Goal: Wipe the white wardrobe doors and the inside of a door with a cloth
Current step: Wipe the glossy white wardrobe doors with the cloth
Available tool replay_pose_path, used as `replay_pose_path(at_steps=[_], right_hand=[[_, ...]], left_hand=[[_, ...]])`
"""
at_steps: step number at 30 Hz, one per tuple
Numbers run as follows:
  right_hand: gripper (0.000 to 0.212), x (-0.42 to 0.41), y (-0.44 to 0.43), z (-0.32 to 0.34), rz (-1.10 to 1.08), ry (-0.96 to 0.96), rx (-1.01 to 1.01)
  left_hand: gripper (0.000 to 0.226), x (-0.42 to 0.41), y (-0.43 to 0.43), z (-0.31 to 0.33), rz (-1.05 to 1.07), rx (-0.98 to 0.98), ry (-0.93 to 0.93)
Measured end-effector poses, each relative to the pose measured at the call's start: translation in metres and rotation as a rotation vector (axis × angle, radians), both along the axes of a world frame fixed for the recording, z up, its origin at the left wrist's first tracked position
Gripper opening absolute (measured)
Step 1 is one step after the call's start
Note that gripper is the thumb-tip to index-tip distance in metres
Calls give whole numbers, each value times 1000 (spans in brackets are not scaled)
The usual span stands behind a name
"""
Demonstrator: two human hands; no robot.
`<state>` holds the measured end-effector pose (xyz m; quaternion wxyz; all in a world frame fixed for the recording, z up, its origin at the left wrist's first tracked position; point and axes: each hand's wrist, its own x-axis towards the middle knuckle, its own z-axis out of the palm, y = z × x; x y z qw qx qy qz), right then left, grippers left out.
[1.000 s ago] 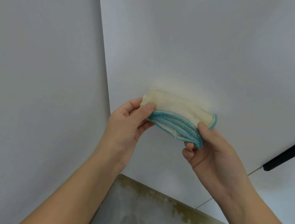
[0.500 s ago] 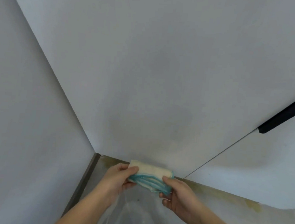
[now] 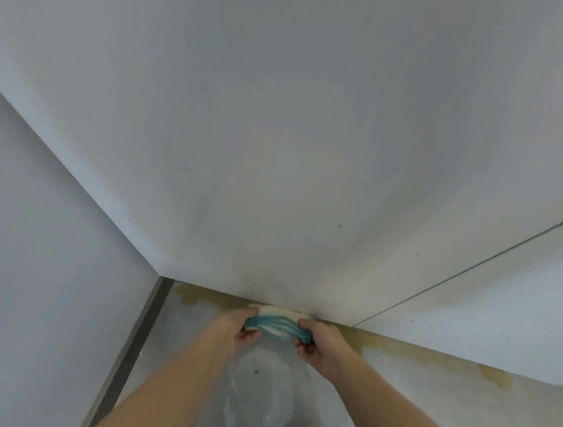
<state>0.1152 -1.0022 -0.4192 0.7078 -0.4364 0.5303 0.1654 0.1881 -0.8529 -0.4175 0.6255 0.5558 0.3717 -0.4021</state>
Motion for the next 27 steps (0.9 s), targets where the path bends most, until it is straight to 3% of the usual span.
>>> replay_pose_path(at_steps=[11, 27], right_hand=[[6, -8, 5, 41, -206, -70, 59], [11, -35, -4, 237, -270, -365, 48]], left_hand=[[6, -2, -7, 16, 101, -9, -93], [8, -21, -3, 199, 72, -294, -394]])
